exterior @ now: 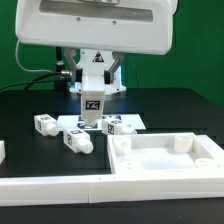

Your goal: Assemble one leg

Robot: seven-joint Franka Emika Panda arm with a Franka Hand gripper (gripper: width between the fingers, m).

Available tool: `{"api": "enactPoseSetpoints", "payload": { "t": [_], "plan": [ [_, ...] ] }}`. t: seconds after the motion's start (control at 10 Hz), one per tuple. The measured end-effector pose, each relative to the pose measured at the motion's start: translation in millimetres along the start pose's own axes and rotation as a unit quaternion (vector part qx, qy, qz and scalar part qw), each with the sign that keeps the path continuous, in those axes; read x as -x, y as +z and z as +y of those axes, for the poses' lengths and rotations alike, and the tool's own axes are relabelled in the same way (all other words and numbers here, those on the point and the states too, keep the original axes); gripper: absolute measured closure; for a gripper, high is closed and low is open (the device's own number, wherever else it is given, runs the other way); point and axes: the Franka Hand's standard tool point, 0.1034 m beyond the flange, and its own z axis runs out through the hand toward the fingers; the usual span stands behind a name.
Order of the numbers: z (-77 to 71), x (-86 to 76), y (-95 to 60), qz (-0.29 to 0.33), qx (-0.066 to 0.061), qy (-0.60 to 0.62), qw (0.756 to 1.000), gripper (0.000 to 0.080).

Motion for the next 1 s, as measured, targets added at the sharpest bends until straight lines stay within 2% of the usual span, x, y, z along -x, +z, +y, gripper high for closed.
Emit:
{"api": "enactPoseSetpoints", "payload": {
  "t": [0.1,0.2,0.3,0.4,0.5,0.6,0.7,0.8,1.0],
  "plan": [
    [-0.6,2.0,0.6,0.034,-0.002,0.002,0.999,0.0514],
    [-8.1,10.9,1.0,0.06,-0.019,0.03,0.998,0.0514],
    [-35.3,6.9,-4.7,0.115,-0.03,0.047,0.992,0.0514],
    [-69.2,3.0,-5.3,0.167,-0.042,0.046,0.984,0.0514],
    [-98.9,1.6,-3.1,0.191,-0.06,0.082,0.976,0.0514],
    [-125.8,-0.3,-3.3,0.222,-0.066,0.084,0.969,0.0514],
    [-117.3,-1.6,-4.5,0.266,-0.052,0.063,0.96,0.0514],
    [-113.3,0.2,-0.9,0.288,-0.05,0.071,0.954,0.0514],
    [-114.2,0.9,1.6,0.286,-0.045,0.056,0.956,0.0514]
  ]
}}
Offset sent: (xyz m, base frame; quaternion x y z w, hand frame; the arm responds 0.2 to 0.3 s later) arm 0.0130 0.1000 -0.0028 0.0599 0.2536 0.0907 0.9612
